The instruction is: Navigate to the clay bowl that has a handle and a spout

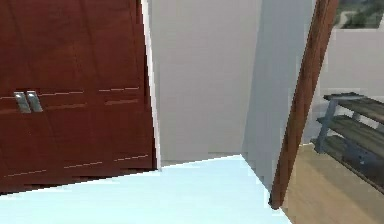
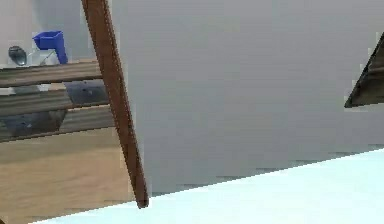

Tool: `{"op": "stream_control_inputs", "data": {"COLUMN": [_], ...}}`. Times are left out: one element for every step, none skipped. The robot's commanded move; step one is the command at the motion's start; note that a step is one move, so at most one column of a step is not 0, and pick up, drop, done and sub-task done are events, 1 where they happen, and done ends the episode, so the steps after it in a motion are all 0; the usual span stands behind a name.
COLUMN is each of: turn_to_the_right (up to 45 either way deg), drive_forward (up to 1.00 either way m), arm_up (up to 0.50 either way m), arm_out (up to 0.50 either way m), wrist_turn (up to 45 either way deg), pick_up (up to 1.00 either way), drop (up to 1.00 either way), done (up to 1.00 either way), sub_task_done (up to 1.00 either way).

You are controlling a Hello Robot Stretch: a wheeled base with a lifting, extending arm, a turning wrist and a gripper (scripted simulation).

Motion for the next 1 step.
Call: {"op": "stream_control_inputs", "data": {"turn_to_the_right": [33.0], "drive_forward": [0.00], "arm_up": [0.00], "arm_out": [0.00], "wrist_turn": [0.0], "pick_up": [0.00], "drop": [0.00], "done": [0.00], "sub_task_done": [0.00]}}
